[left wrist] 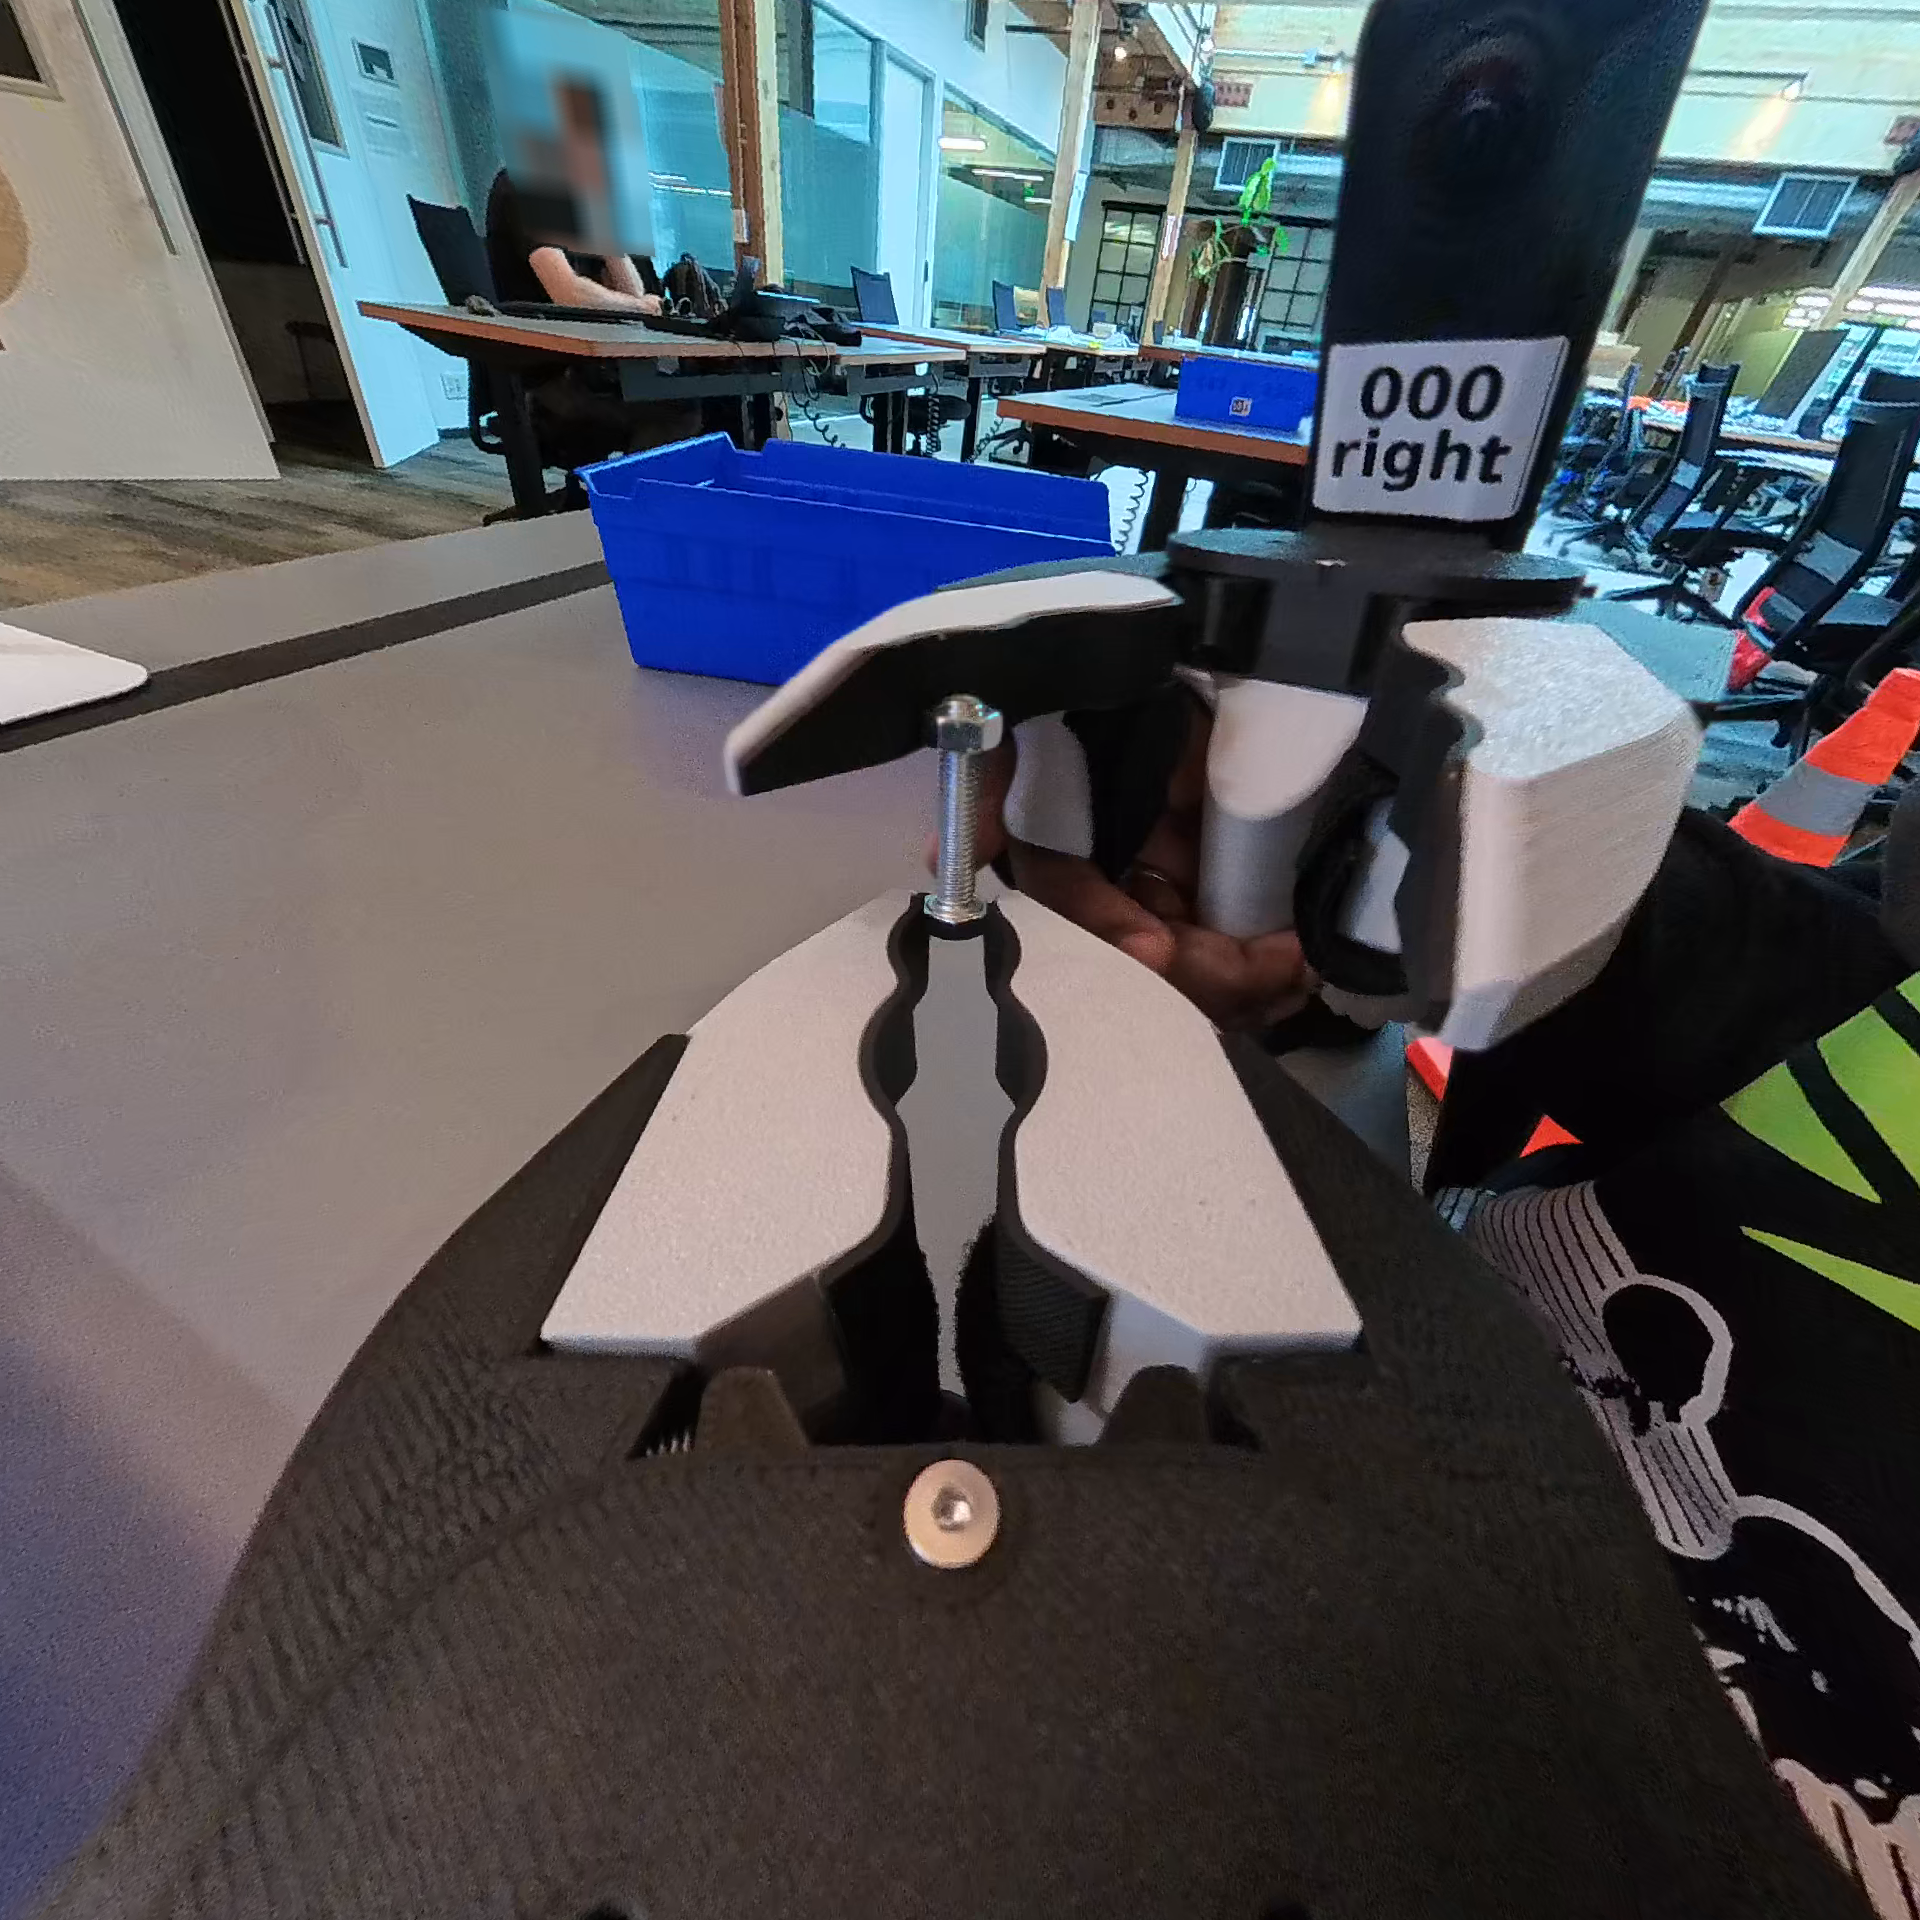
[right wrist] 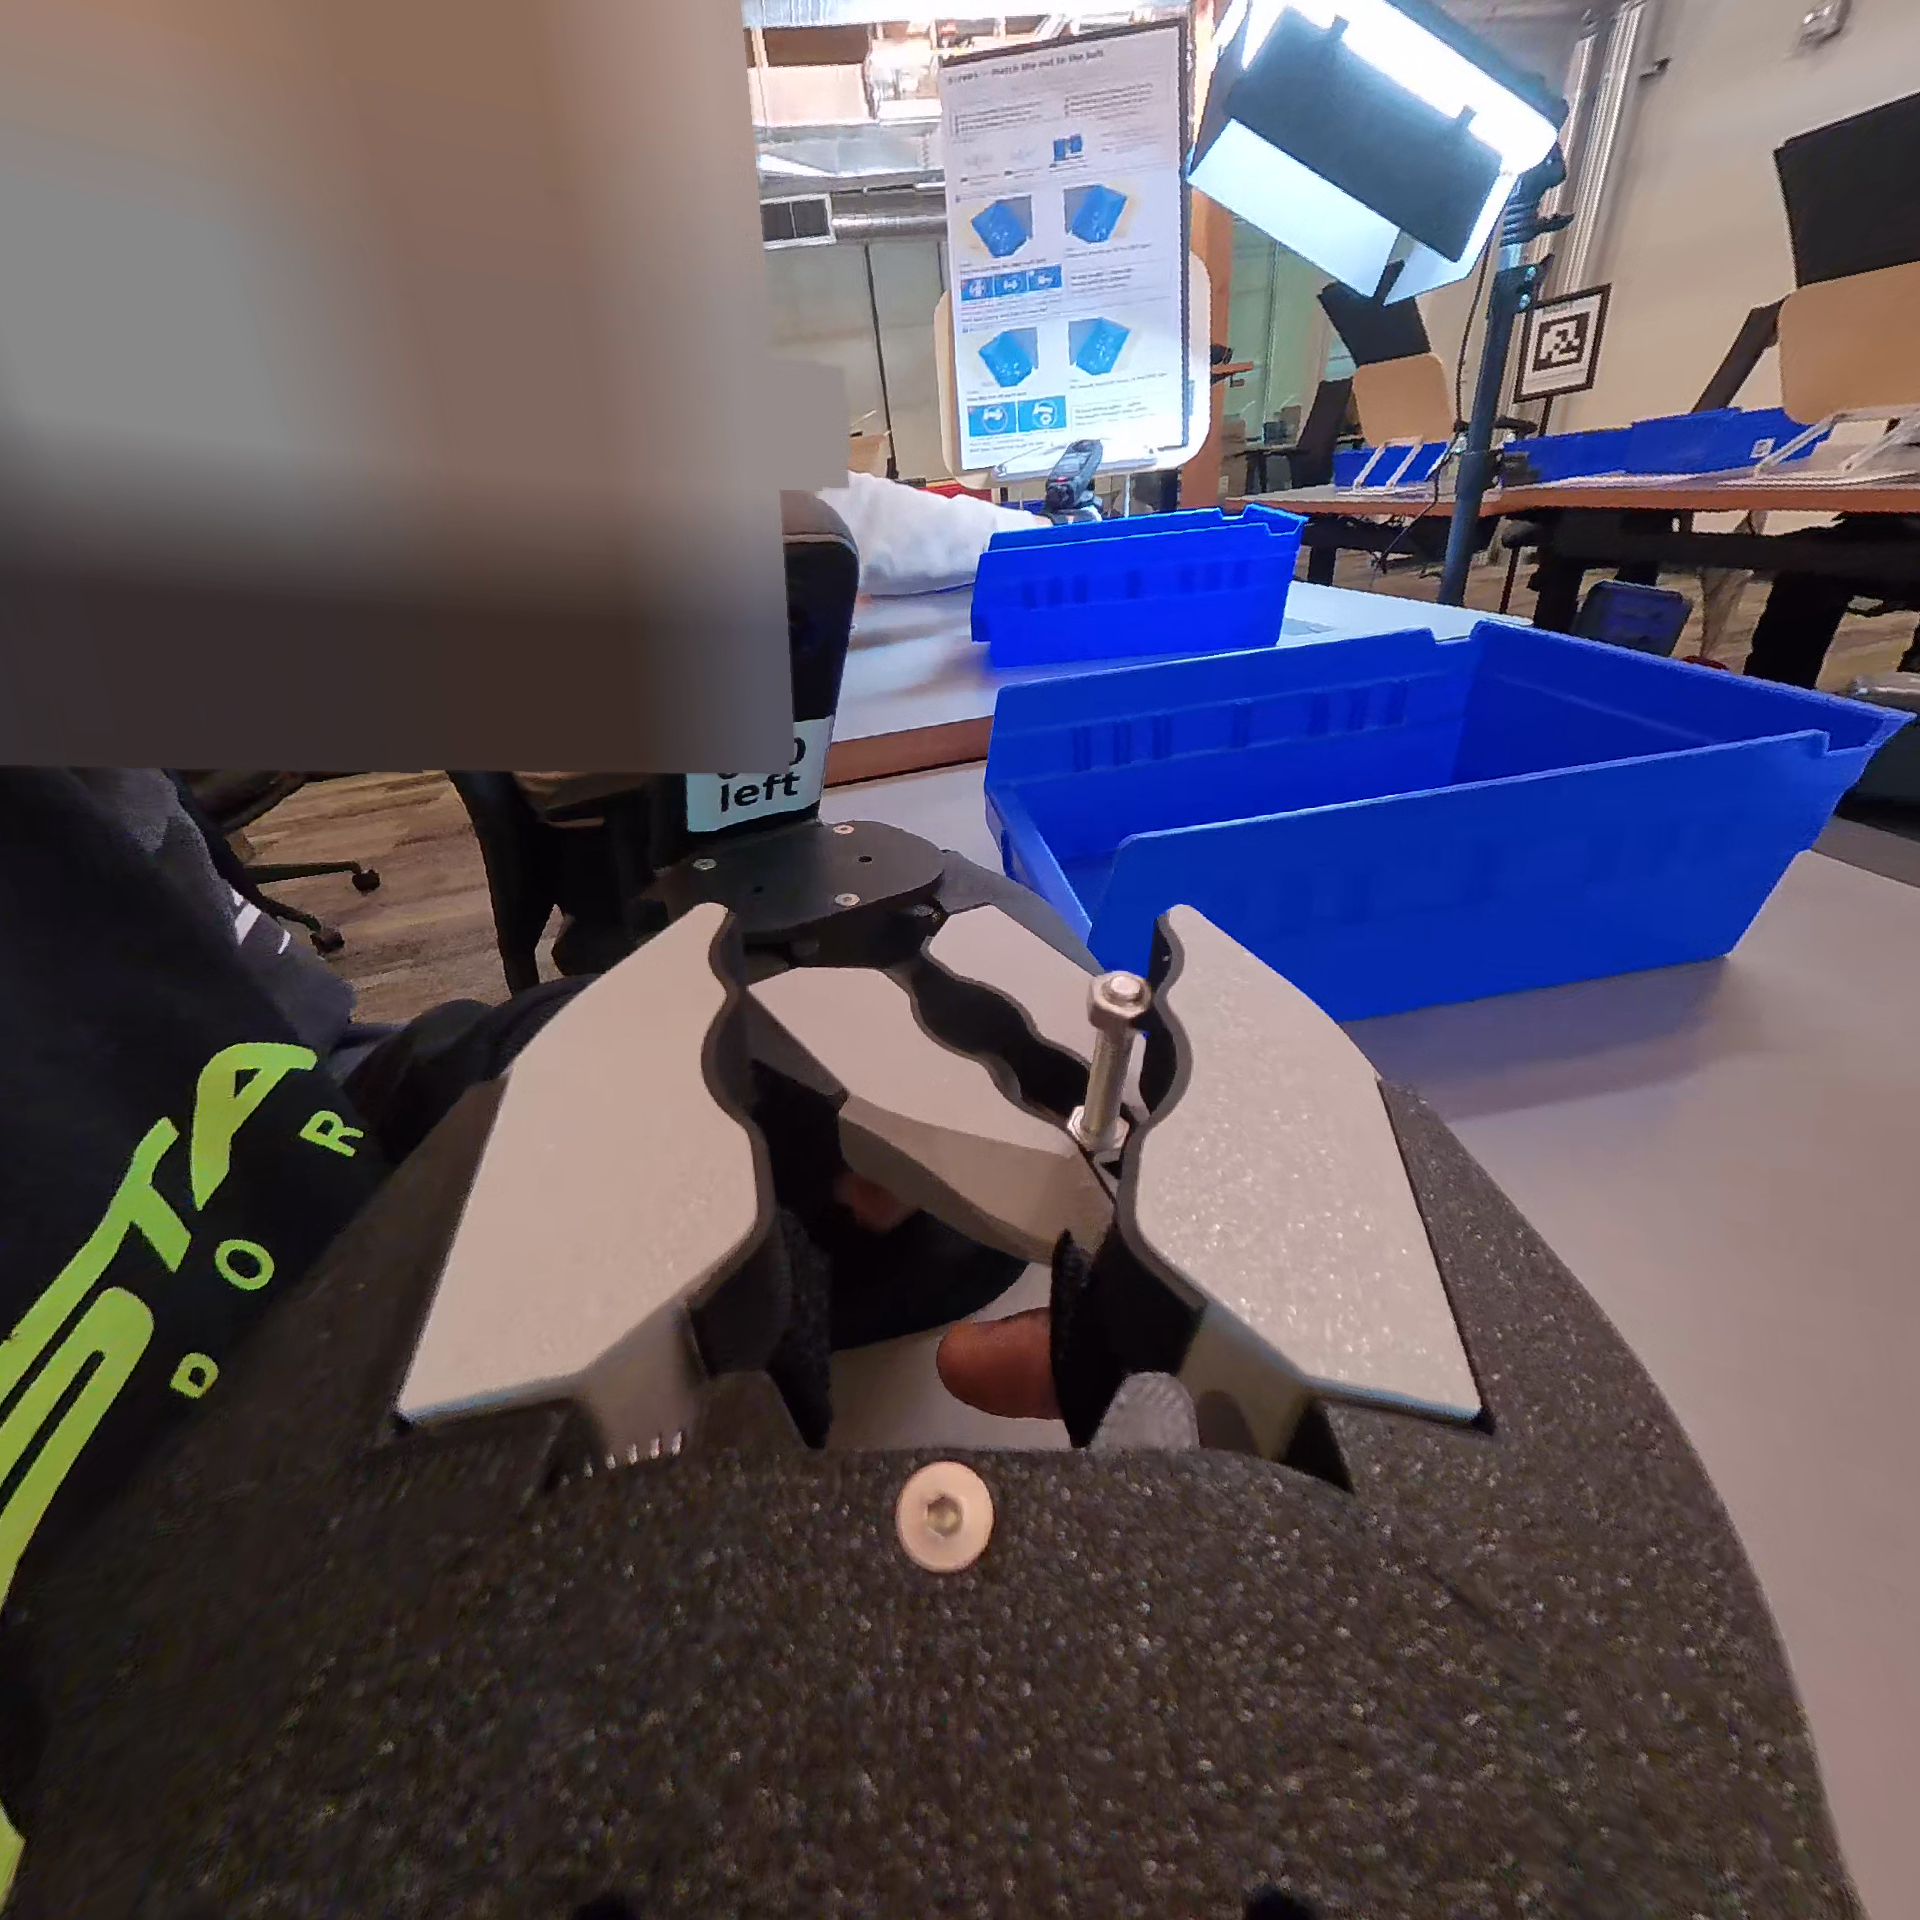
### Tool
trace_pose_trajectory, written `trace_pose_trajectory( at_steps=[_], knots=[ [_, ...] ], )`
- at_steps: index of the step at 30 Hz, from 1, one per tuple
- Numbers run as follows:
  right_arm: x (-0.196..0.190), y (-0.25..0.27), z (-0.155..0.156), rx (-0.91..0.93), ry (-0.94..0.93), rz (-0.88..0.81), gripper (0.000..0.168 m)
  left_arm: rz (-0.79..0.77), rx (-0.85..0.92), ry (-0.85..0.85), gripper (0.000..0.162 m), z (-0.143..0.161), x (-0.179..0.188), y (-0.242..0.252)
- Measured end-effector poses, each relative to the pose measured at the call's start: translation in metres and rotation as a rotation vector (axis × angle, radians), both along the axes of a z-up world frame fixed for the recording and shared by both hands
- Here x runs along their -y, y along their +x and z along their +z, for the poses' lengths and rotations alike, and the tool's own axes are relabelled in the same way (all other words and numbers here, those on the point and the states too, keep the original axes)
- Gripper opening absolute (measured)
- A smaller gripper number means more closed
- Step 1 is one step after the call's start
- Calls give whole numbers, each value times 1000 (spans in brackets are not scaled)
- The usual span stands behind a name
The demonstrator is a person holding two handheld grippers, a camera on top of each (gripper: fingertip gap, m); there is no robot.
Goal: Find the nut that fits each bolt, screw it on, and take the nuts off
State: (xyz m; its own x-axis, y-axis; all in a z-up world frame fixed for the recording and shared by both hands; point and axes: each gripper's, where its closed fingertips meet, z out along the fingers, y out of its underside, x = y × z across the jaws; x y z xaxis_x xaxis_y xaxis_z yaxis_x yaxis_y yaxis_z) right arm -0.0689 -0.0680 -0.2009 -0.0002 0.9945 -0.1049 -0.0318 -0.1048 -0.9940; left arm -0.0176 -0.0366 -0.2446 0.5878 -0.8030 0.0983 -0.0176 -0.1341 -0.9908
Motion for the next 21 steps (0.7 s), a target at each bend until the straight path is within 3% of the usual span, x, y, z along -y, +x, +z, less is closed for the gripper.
trace_pose_trajectory(
  at_steps=[21],
  knots=[
    [-5,32,-2,-25,-9,-93,66,6,31,-11,10,2,-1,-3]
  ],
)
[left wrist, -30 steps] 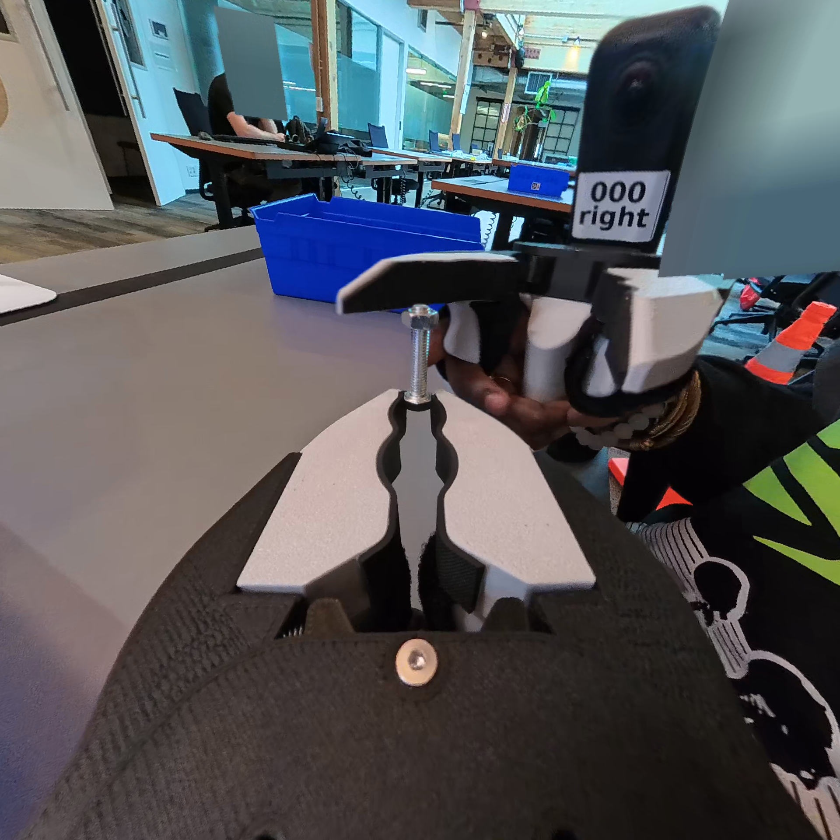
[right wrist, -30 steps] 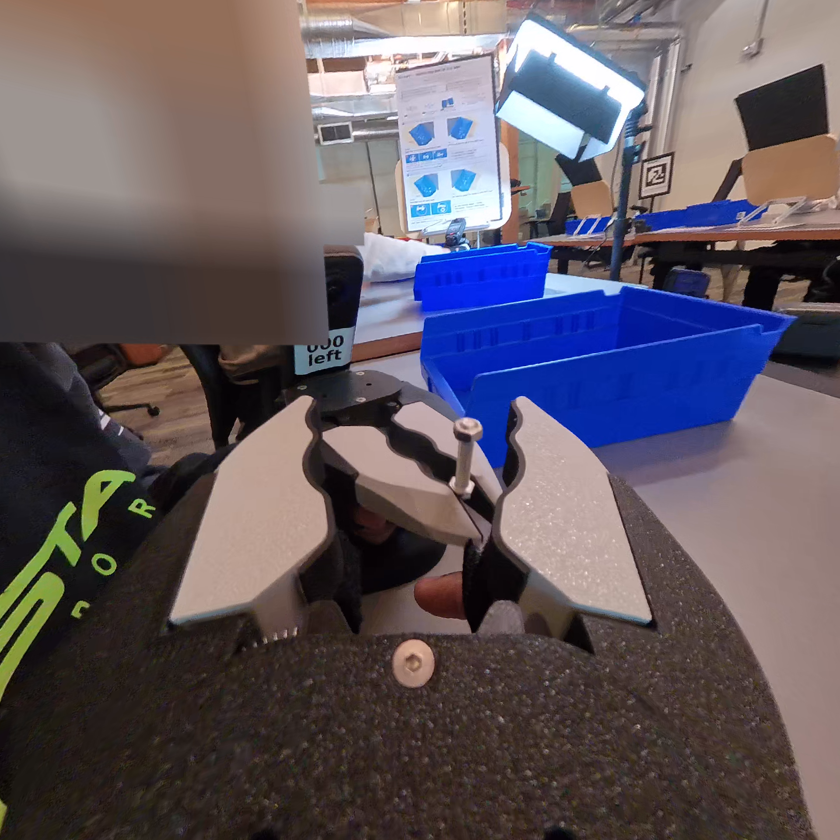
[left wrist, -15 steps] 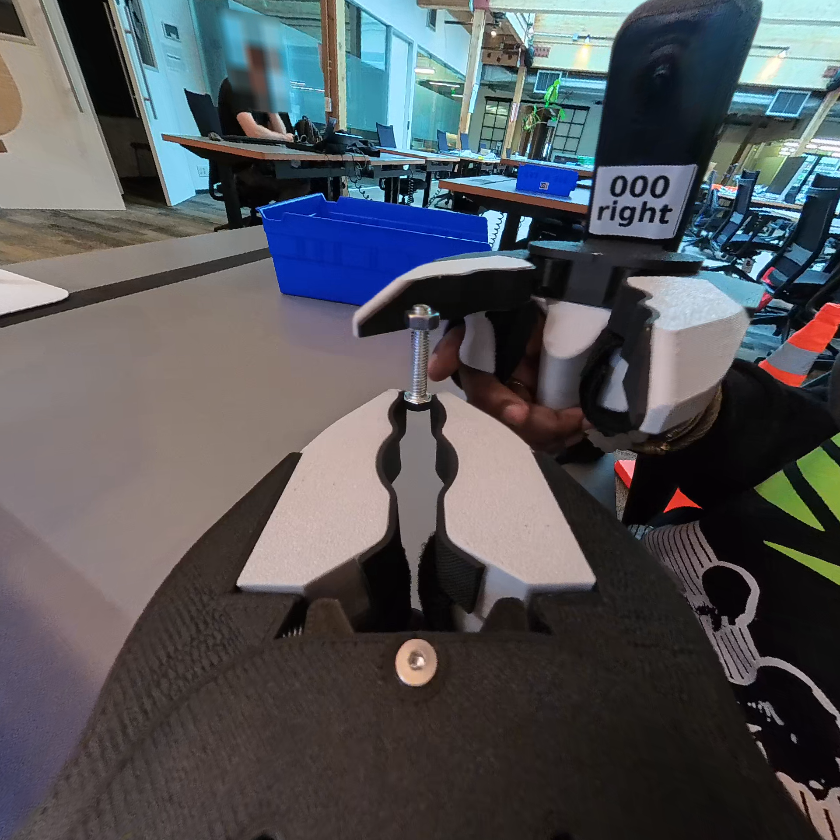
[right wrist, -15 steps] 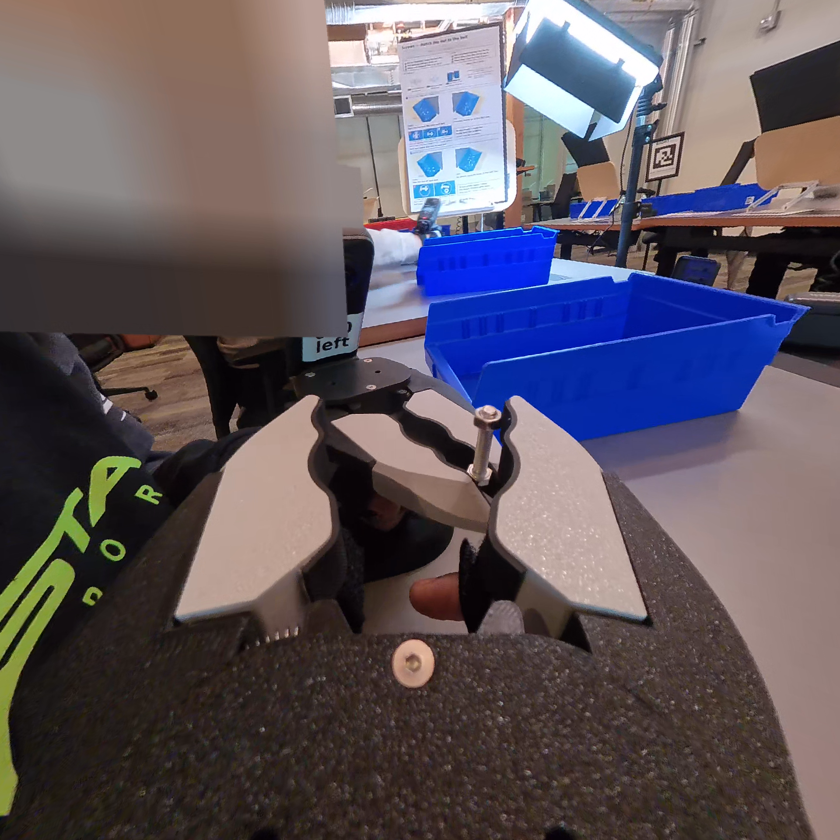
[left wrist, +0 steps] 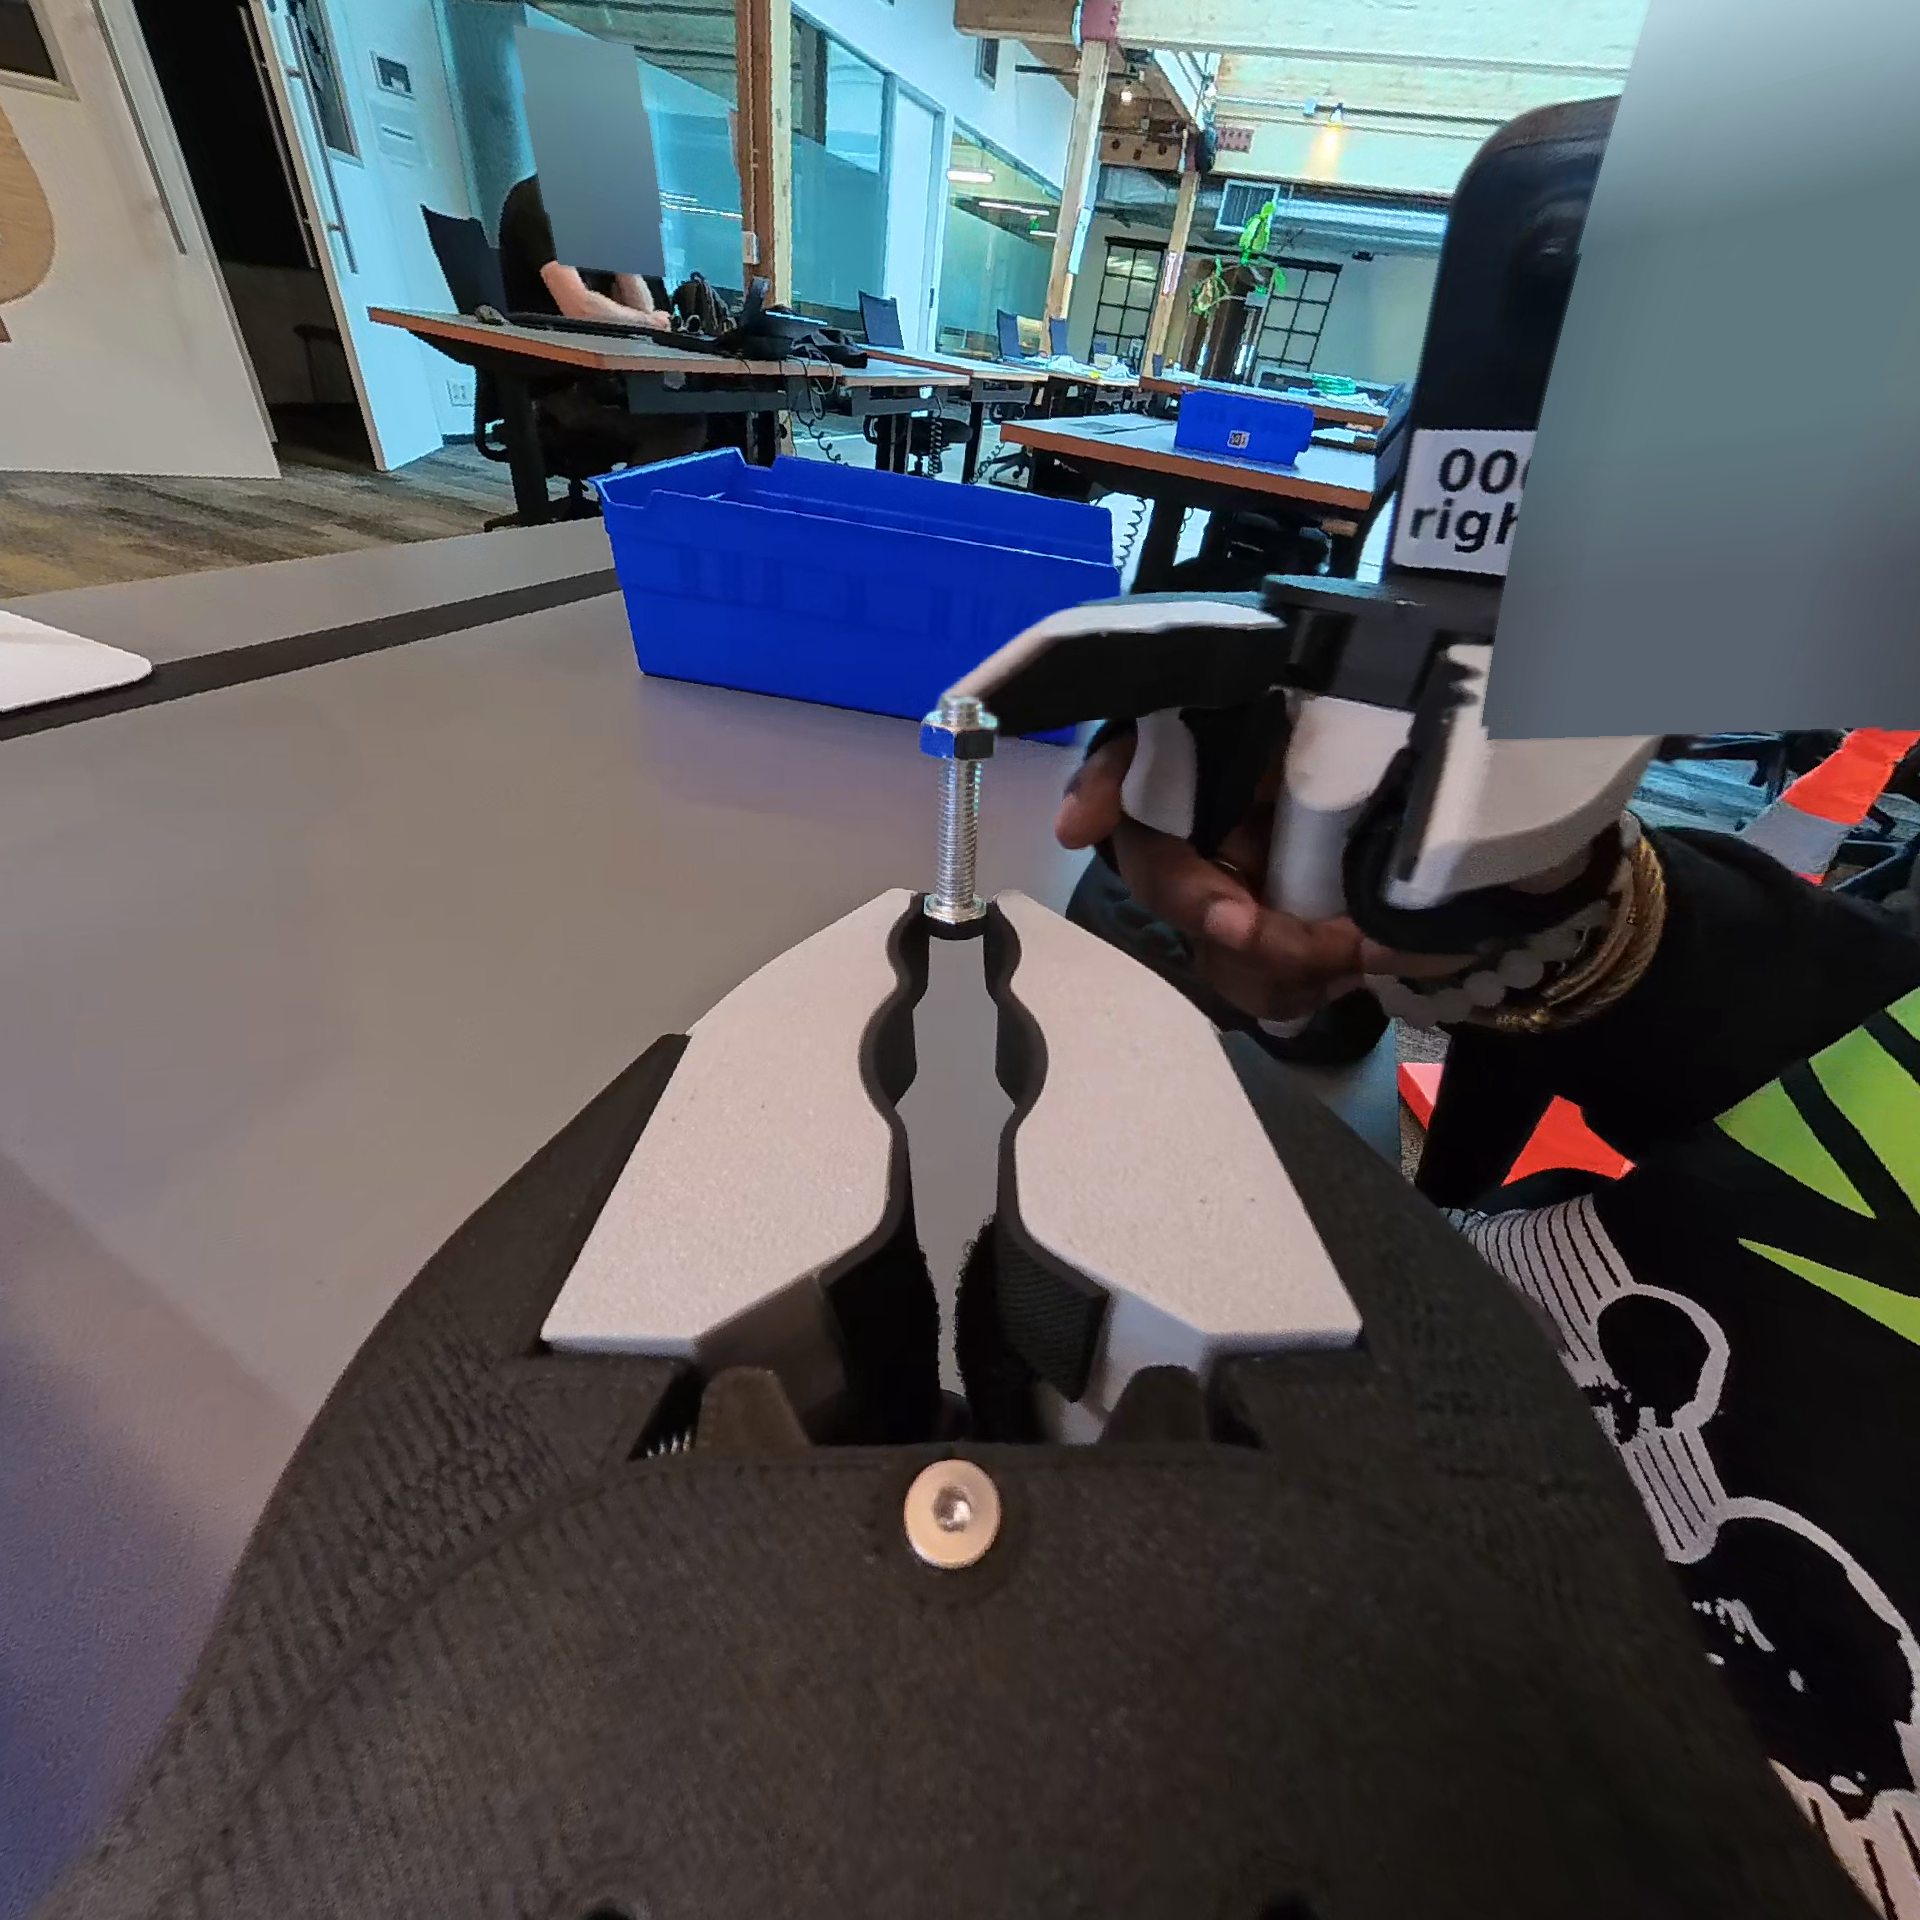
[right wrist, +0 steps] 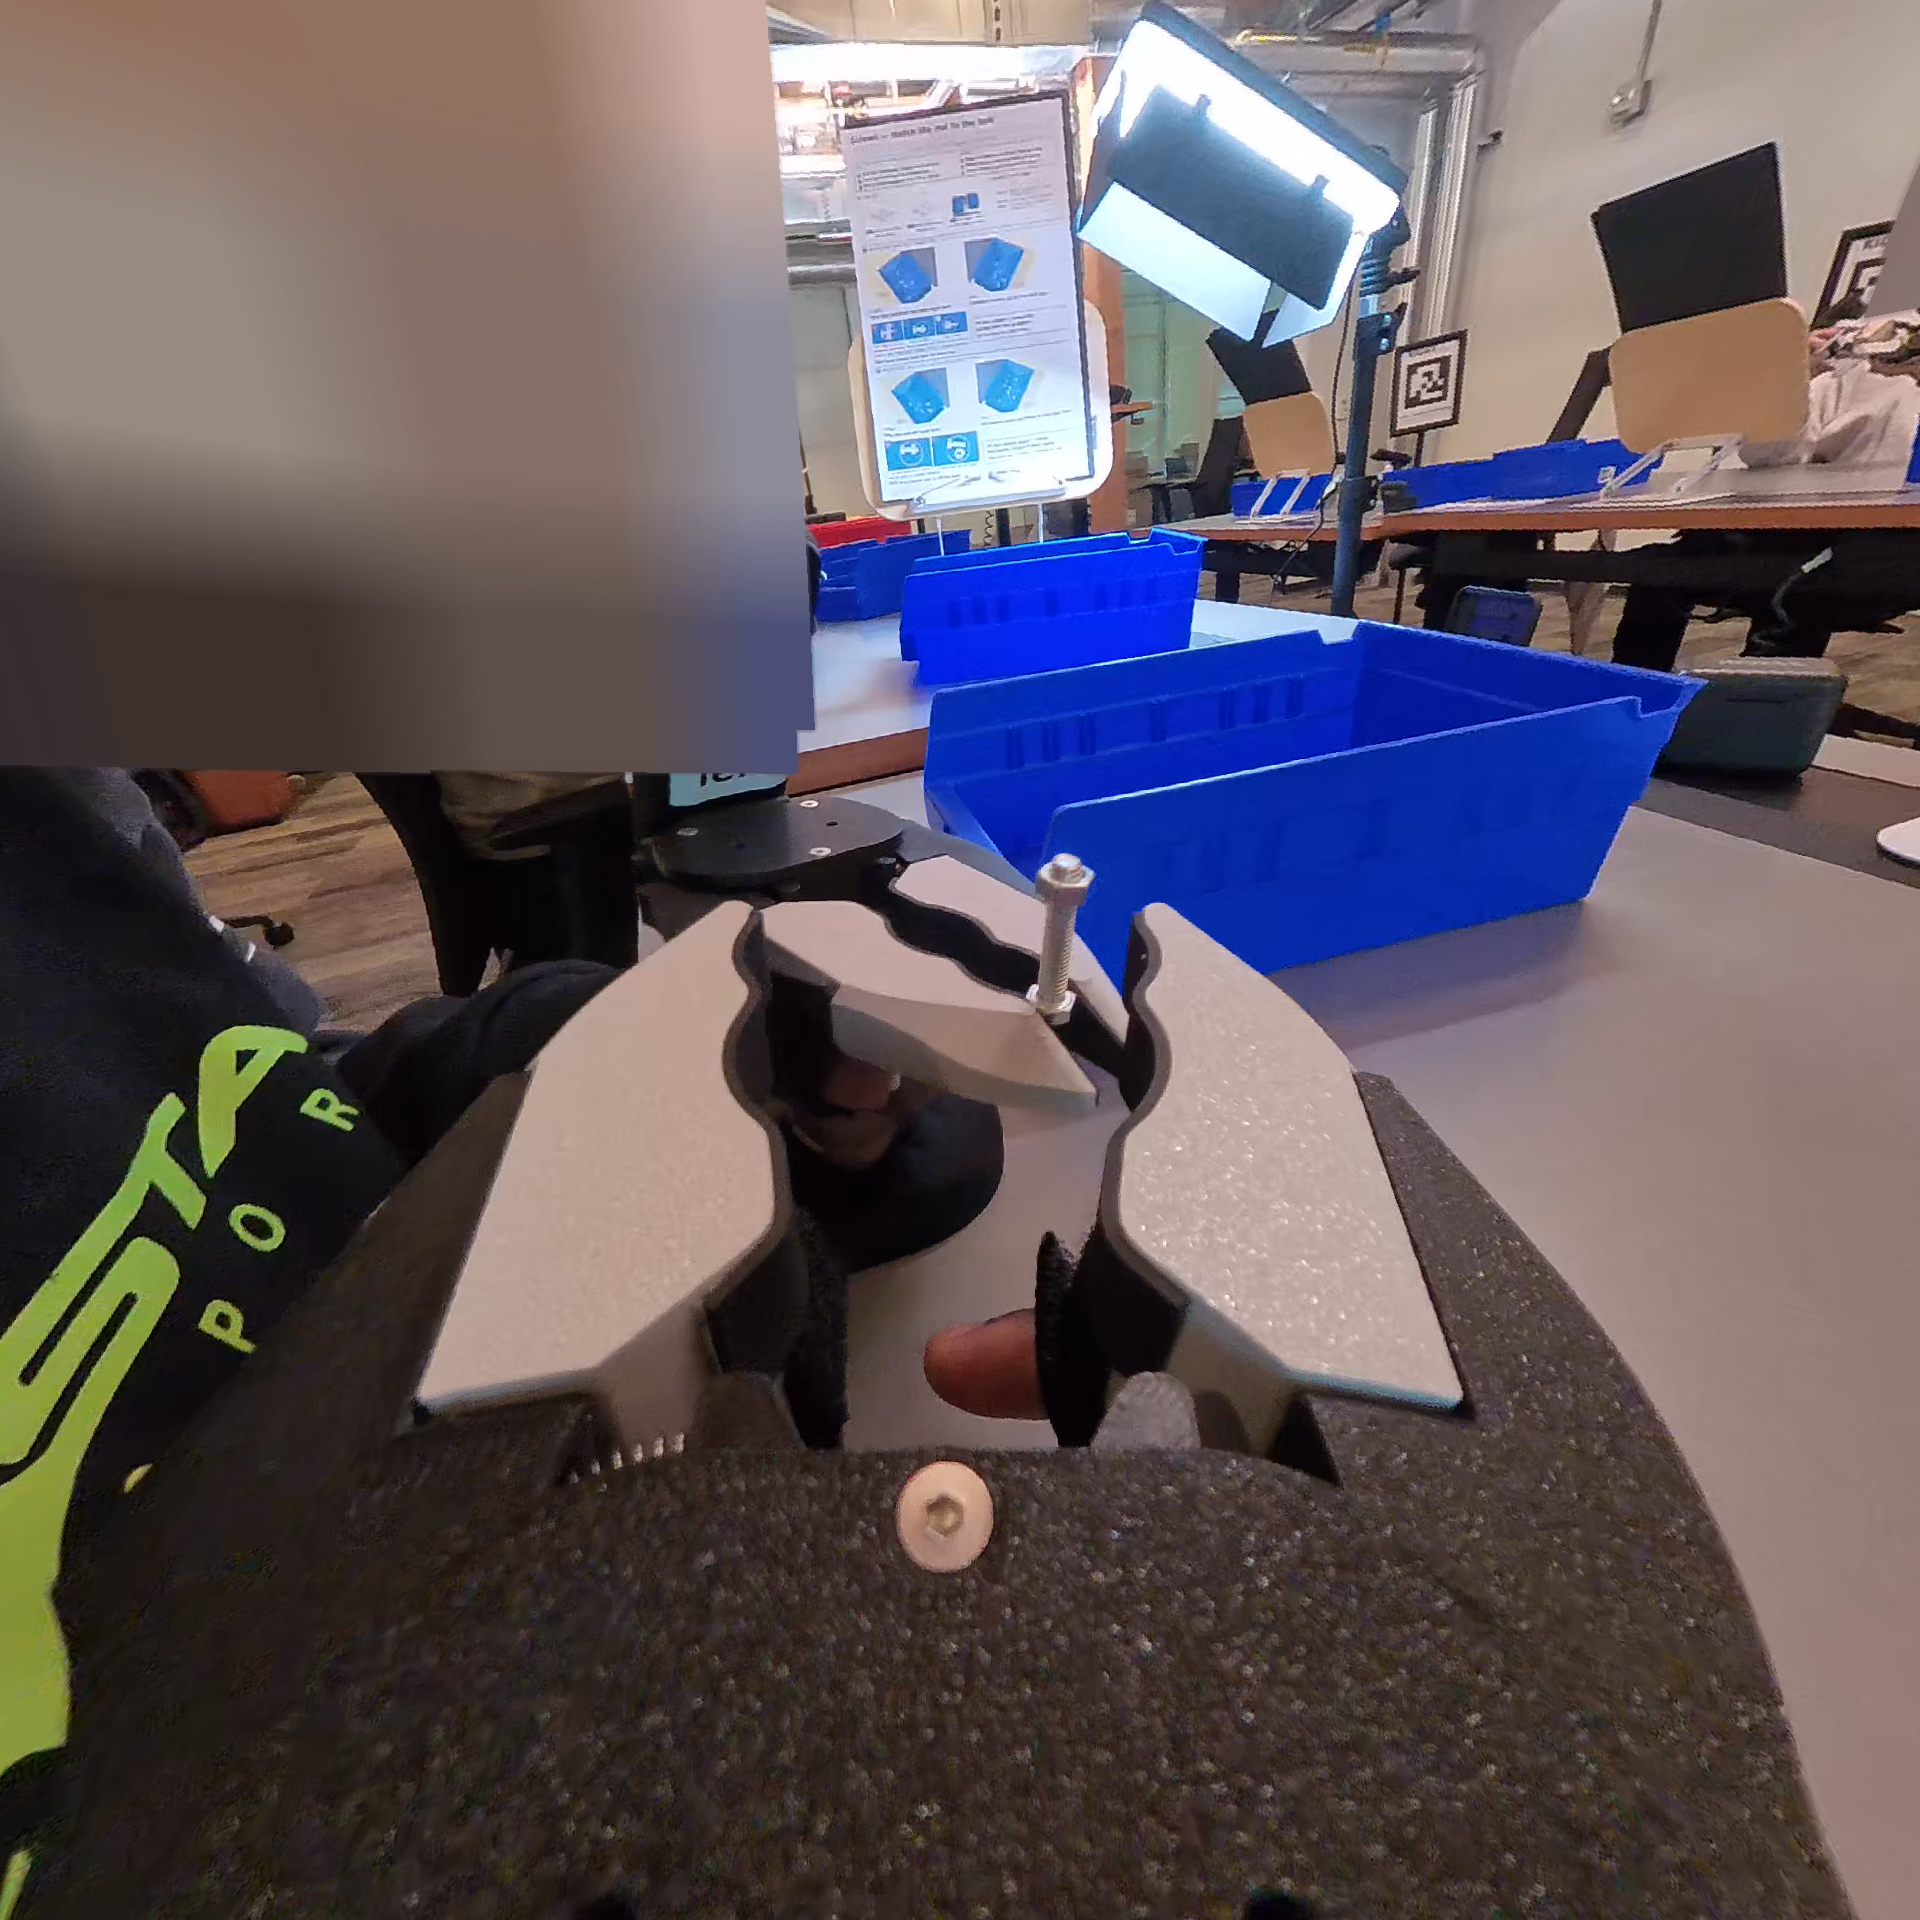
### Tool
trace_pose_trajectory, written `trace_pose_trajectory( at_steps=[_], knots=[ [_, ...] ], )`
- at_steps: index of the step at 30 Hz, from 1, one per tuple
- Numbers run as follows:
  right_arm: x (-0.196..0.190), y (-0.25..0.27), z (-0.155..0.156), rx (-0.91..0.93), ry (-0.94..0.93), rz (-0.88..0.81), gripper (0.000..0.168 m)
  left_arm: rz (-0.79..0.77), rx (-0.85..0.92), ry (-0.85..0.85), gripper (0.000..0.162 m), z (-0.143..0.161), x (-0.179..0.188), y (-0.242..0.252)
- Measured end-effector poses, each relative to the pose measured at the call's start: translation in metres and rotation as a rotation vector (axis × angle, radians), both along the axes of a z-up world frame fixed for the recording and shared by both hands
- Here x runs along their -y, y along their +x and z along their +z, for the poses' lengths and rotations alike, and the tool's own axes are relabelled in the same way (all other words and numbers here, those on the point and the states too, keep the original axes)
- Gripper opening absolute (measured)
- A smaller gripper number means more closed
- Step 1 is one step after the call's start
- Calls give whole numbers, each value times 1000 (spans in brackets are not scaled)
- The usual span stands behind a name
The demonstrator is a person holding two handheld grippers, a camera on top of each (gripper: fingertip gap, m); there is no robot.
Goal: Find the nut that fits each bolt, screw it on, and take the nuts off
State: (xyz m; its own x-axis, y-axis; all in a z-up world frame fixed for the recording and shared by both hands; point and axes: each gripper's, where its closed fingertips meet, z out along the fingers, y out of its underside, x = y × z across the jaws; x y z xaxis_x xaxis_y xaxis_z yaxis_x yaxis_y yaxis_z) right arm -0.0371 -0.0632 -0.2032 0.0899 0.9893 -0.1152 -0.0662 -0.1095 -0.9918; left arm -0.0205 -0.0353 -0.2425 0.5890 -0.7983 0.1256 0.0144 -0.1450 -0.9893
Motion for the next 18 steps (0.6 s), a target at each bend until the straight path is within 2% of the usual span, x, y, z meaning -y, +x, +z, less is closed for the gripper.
trace_pose_trajectory(
  at_steps=[7,18],
  knots=[
    [-4,-24,1,15,-3,58,72,-8,-23,4,10,-2,1,3],
    [2,-30,0,24,6,96,67,-4,-53,12,10,-5,1,5]
  ],
)
